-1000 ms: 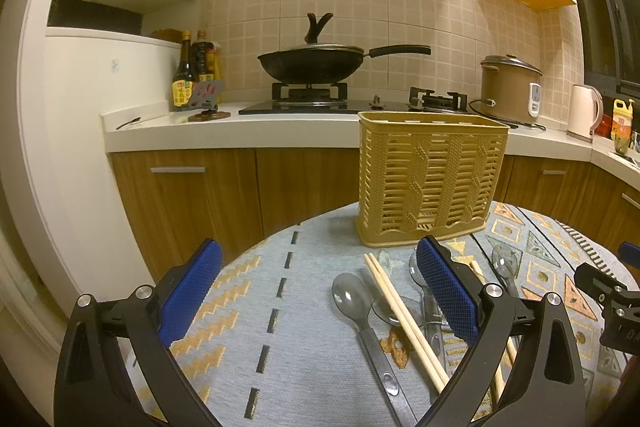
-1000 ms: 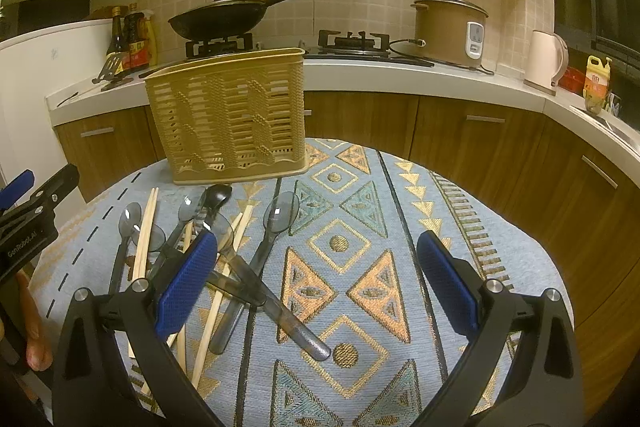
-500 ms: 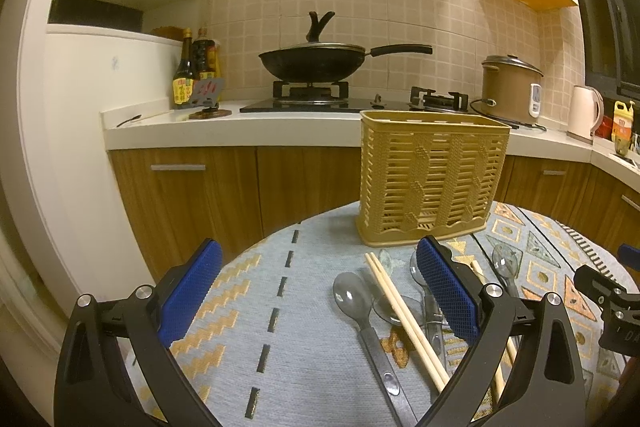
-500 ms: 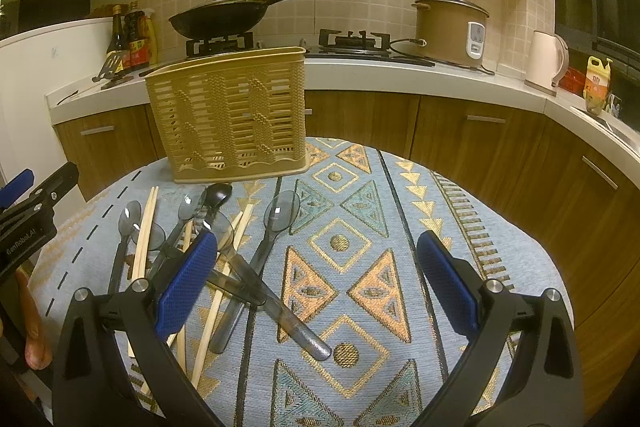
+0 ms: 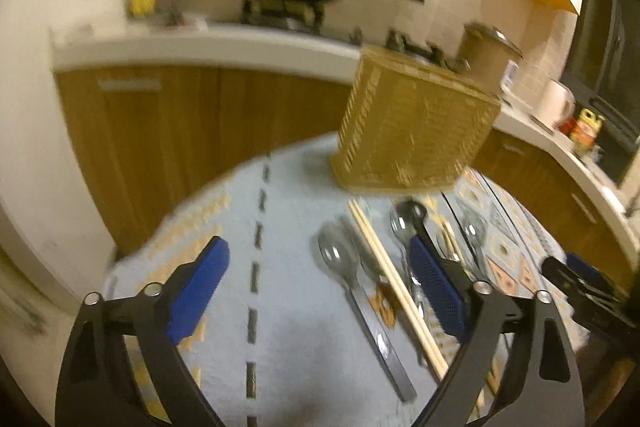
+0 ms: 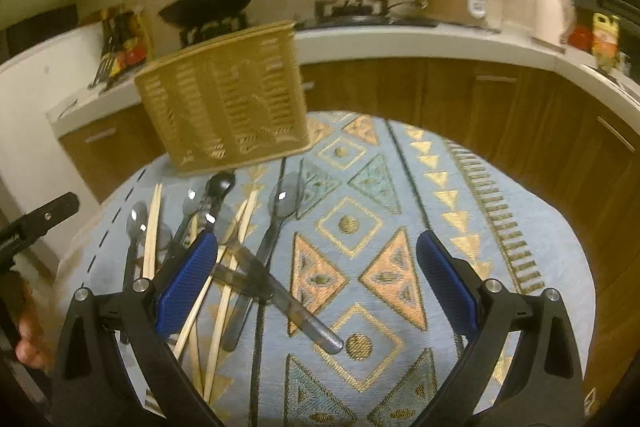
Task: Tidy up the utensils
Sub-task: 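Lower the left tool and grasp a clear spoon while the right tool grasps another clear spoon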
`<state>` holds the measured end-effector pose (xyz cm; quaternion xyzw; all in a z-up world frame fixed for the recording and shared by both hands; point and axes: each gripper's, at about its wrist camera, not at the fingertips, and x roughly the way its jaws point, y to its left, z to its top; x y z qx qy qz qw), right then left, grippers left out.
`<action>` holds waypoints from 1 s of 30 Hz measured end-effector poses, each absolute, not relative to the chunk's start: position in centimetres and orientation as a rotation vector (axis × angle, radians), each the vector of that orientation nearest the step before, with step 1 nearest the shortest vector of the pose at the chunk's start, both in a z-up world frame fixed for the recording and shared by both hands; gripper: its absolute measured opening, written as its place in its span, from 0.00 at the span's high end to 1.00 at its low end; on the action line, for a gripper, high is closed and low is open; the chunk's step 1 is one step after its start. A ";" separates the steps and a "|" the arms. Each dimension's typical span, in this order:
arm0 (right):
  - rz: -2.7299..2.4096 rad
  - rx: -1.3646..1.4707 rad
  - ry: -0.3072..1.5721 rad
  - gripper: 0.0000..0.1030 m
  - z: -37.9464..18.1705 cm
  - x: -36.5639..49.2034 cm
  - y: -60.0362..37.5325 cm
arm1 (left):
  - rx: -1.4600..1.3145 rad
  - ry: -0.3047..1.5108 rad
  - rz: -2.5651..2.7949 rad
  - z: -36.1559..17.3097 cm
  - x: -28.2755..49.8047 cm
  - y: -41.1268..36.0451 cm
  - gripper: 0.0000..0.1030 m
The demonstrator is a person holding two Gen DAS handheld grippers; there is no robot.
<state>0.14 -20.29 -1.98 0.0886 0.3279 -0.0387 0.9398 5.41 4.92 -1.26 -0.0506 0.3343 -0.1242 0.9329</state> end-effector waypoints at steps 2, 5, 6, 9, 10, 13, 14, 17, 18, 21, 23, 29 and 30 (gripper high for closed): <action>-0.023 0.148 0.707 0.13 -1.5 1.0 -20.0 | -0.164 0.790 -0.312 -2.1 7.0 5.8 0.18; 0.082 0.110 0.778 0.19 -1.1 2.6 -19.4 | -0.212 0.910 -0.347 -3.5 9.3 6.1 0.24; 0.120 0.088 0.809 0.23 -1.1 3.3 -19.1 | -0.214 0.944 -0.341 -4.0 10.0 6.1 0.25; 0.241 0.042 0.893 0.31 -1.4 5.3 -18.6 | -0.191 1.012 -0.330 -4.9 10.8 5.1 0.32; 0.270 0.025 0.912 0.32 -1.5 5.9 -18.4 | -0.174 1.038 -0.325 -5.2 11.0 4.7 0.36; 0.335 -0.055 0.974 0.39 -2.0 7.6 -17.7 | -0.124 1.102 -0.346 -6.0 11.2 3.7 0.43; 0.351 -0.072 0.992 0.40 -2.0 8.0 -17.5 | -0.105 1.112 -0.347 -6.0 11.1 3.6 0.43; 0.407 -0.118 1.024 0.46 -2.1 9.0 -16.7 | -0.036 1.122 -0.332 -6.1 10.8 2.3 0.43; 0.417 -0.141 1.034 0.48 -2.3 9.3 -16.3 | -0.016 1.121 -0.321 -6.2 10.8 2.0 0.43; 0.430 -0.174 1.040 0.48 -2.7 9.8 -15.5 | 0.021 1.113 -0.300 -6.2 10.8 1.0 0.43; 0.431 -0.188 1.055 0.49 -3.1 10.3 -15.3 | 0.040 1.108 -0.283 -6.0 11.1 0.5 0.43; 0.439 -0.195 1.093 0.57 -4.0 11.5 -14.5 | 0.135 1.090 -0.221 -6.1 12.2 -1.0 0.52; 0.444 -0.195 1.099 0.59 -4.1 11.7 -14.4 | 0.153 1.089 -0.221 -6.0 12.2 -1.1 0.53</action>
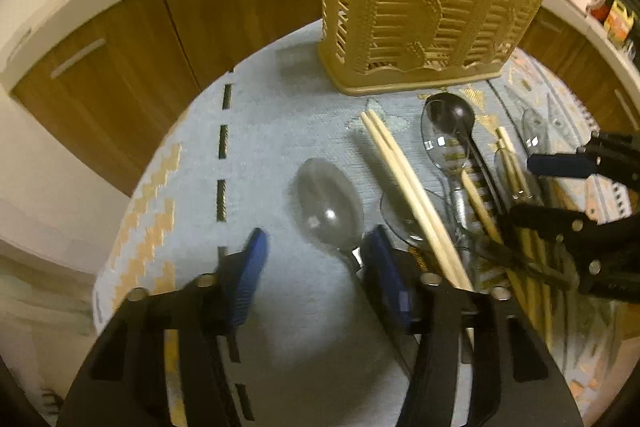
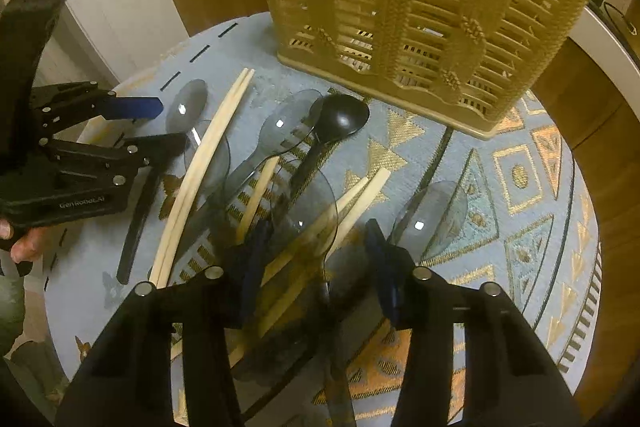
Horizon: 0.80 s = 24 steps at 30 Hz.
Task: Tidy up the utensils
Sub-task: 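Lower the left tool and grasp a clear spoon while the right tool grasps another clear spoon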
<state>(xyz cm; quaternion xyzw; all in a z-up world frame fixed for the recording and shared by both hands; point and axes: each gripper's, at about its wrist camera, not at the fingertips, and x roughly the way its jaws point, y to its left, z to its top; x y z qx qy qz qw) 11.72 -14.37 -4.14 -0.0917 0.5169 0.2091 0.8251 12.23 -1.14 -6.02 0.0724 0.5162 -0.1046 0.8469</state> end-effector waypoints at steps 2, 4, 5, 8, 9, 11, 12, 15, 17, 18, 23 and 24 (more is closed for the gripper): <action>0.449 -0.207 1.102 0.61 -4.4 12.2 -13.7 | 0.149 1.095 -0.236 -5.9 12.3 -0.9 0.57; 0.442 -0.220 1.108 0.62 -4.6 12.7 -13.6 | 0.157 1.102 -0.242 -5.7 12.6 -0.8 0.60; 0.443 -0.209 1.116 0.62 -4.8 13.0 -13.4 | 0.151 1.105 -0.244 -5.7 12.7 -0.9 0.60; 0.438 -0.201 1.127 0.62 -4.8 13.8 -13.0 | 0.138 1.112 -0.244 -5.6 13.2 -0.6 0.58; 0.435 -0.197 1.133 0.62 -4.8 13.9 -12.9 | 0.133 1.115 -0.240 -5.5 13.5 -0.7 0.55; 0.427 -0.180 1.154 0.62 -4.8 14.4 -12.6 | 0.112 1.117 -0.232 -5.6 13.8 -0.2 0.52; 0.423 -0.172 1.165 0.62 -4.7 14.6 -12.7 | 0.104 1.117 -0.227 -5.5 14.1 0.0 0.52; 0.415 -0.151 1.192 0.62 -4.7 15.5 -12.2 | 0.079 1.123 -0.205 -5.4 14.8 0.3 0.52; 0.408 -0.154 1.202 0.61 -4.7 16.0 -11.9 | 0.074 1.123 -0.197 -5.4 15.2 0.8 0.53; 0.402 -0.162 1.204 0.61 -4.7 16.2 -11.5 | 0.072 1.124 -0.196 -5.3 15.3 0.8 0.53; 0.398 -0.212 1.195 0.70 -4.8 16.7 -9.5 | 0.100 1.106 -0.153 -5.1 16.1 0.4 0.67; 0.388 -0.233 1.183 0.70 -4.8 16.3 -9.0 | 0.101 1.101 -0.151 -5.1 16.2 0.2 0.68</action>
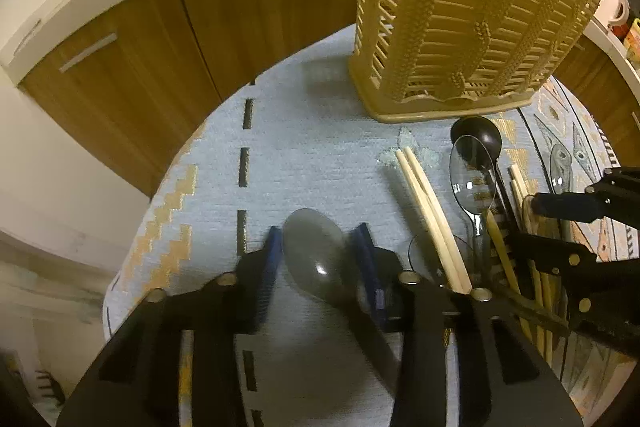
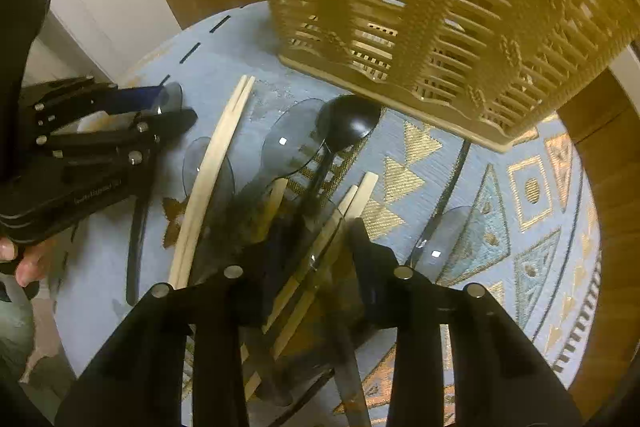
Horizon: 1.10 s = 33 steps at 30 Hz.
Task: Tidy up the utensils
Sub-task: 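Lower the left tool and grasp a clear spoon while the right tool grasps another clear spoon, then lift both clear spoons and carry them over the beige basket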
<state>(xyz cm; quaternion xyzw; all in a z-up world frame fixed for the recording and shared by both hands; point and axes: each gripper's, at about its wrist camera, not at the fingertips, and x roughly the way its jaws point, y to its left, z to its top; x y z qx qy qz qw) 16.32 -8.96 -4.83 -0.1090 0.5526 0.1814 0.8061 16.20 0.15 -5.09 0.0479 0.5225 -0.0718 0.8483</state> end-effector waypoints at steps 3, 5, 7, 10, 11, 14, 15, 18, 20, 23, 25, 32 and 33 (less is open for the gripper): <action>0.398 -0.238 1.144 0.70 -4.5 15.8 -8.6 | 0.073 1.062 -0.167 -4.9 16.0 -0.1 0.70; 0.407 -0.216 1.100 0.70 -4.0 15.2 -8.9 | 0.041 1.015 -0.197 -4.2 15.2 -0.2 0.71; 0.417 -0.184 1.040 0.70 -3.0 14.5 -9.7 | 0.027 0.956 -0.212 -3.2 14.3 0.0 0.71; 0.429 -0.119 0.945 0.70 -1.1 13.3 -11.1 | 0.010 0.847 -0.249 -1.0 12.8 -0.3 0.72; 0.432 -0.102 0.919 0.70 -0.6 12.9 -11.6 | 0.003 0.806 -0.265 0.0 12.2 -0.3 0.72; 0.444 -0.039 0.828 0.70 1.2 11.7 -13.1 | -0.005 0.704 -0.294 2.6 10.3 -0.8 0.72; 0.451 -0.014 0.794 0.70 1.9 11.3 -14.2 | -0.010 0.661 -0.306 3.8 9.8 -1.0 0.72; 0.465 0.055 0.694 0.70 4.2 10.0 -16.4 | -0.023 0.555 -0.333 6.7 8.3 -1.2 0.72; 0.473 0.095 0.624 0.70 5.9 9.5 -17.8 | -0.026 0.494 -0.343 8.4 7.8 -1.6 0.72; 0.476 0.158 0.521 0.70 8.9 9.5 -19.2 | -0.032 0.412 -0.360 11.4 7.7 -2.7 0.72; 0.472 0.190 0.449 0.70 11.4 10.0 -20.0 | -0.025 0.363 -0.370 13.5 8.2 -3.1 0.72; 0.390 0.239 0.264 0.70 17.0 13.7 -22.3 | -0.017 0.239 -0.369 18.2 12.6 -3.9 0.72; 0.382 0.250 0.242 0.70 17.7 14.3 -22.8 | -0.023 0.234 -0.371 18.4 13.3 -3.8 0.72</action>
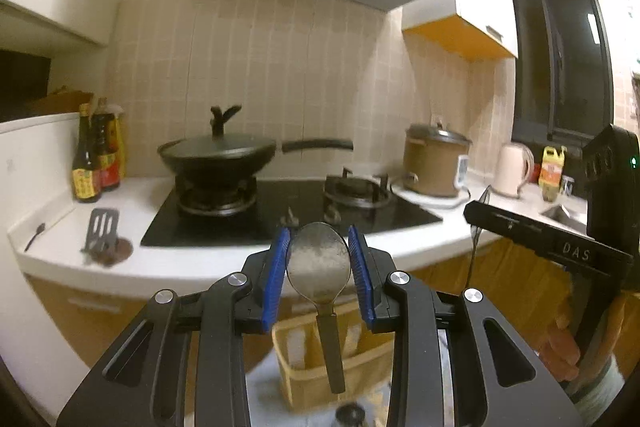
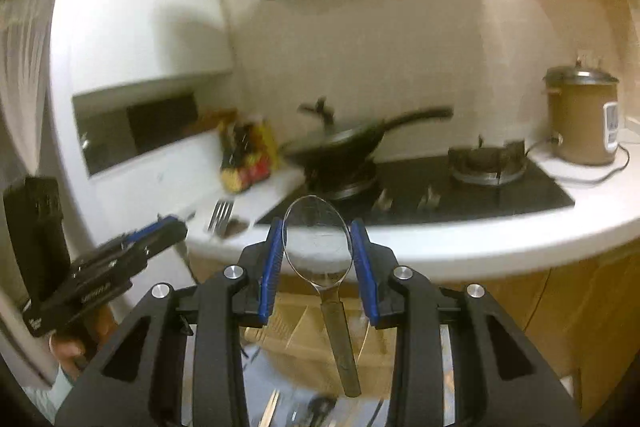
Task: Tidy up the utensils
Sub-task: 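Lift both clear spoons and carry them over the beige basket, then open both tools to drop the spoons into the basket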
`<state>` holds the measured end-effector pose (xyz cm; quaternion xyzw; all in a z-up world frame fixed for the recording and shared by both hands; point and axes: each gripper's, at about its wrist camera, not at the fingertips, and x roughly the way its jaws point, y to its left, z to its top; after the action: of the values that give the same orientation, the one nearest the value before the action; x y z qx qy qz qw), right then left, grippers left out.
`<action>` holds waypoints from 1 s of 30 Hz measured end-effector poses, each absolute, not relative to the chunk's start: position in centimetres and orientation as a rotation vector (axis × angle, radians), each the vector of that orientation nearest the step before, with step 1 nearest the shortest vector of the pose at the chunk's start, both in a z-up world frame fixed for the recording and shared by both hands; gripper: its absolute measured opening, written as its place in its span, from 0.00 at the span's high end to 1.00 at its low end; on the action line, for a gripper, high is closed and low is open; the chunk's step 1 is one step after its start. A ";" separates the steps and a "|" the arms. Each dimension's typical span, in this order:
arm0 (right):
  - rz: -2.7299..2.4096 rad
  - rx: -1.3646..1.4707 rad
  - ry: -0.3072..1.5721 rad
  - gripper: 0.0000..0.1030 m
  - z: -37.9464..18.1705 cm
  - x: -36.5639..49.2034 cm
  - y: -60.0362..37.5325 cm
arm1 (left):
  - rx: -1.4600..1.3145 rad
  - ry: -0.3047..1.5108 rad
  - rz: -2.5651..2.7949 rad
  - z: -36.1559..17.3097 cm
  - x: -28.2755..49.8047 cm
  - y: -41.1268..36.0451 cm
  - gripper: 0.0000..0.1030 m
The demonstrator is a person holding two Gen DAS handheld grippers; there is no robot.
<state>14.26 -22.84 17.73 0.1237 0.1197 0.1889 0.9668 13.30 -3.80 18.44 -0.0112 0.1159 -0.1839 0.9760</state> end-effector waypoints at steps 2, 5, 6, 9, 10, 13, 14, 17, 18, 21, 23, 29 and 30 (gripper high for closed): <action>0.365 0.262 0.212 0.70 18.1 15.6 -23.3 | -0.036 0.225 -0.375 18.8 15.0 -3.9 0.72; 0.325 0.251 0.196 0.70 17.1 17.8 -23.3 | -0.033 0.226 -0.362 18.2 17.1 -4.1 0.72; 0.313 0.245 0.200 0.70 16.8 18.3 -23.2 | -0.031 0.231 -0.358 17.6 17.9 -4.2 0.72; 0.301 0.248 0.224 0.70 14.8 20.1 -23.3 | -0.018 0.244 -0.339 15.9 19.2 -4.4 0.72; 0.298 0.254 0.233 0.70 14.0 20.6 -23.4 | -0.015 0.250 -0.338 15.4 19.6 -4.4 0.72; 0.300 0.271 0.253 0.70 12.1 21.2 -23.8 | -0.025 0.274 -0.333 13.5 20.5 -4.2 0.72; 0.302 0.273 0.254 0.70 11.6 21.3 -23.9 | -0.028 0.279 -0.332 13.0 20.7 -4.1 0.72; 0.306 0.265 0.265 0.70 10.8 21.3 -23.7 | -0.038 0.297 -0.336 11.6 20.9 -3.8 0.72; 0.308 0.262 0.271 0.70 10.4 21.2 -23.6 | -0.039 0.301 -0.337 11.2 20.9 -3.7 0.72; 0.309 0.253 0.280 0.70 9.9 21.0 -23.2 | -0.041 0.309 -0.342 10.3 20.8 -3.6 0.72; 0.307 0.244 0.291 0.70 9.7 20.7 -23.0 | -0.040 0.318 -0.349 10.0 20.8 -3.5 0.71; 0.328 0.237 0.366 0.62 9.3 19.5 -23.0 | -0.035 0.344 -0.371 10.0 19.5 -3.0 0.60; 0.331 0.242 0.381 0.48 9.2 19.1 -23.2 | -0.035 0.348 -0.373 10.0 19.1 -2.8 0.60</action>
<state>19.09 -23.19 9.23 0.1195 0.1879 0.1634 0.9611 19.07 -2.82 10.03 -0.0171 0.1722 -0.1847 0.9674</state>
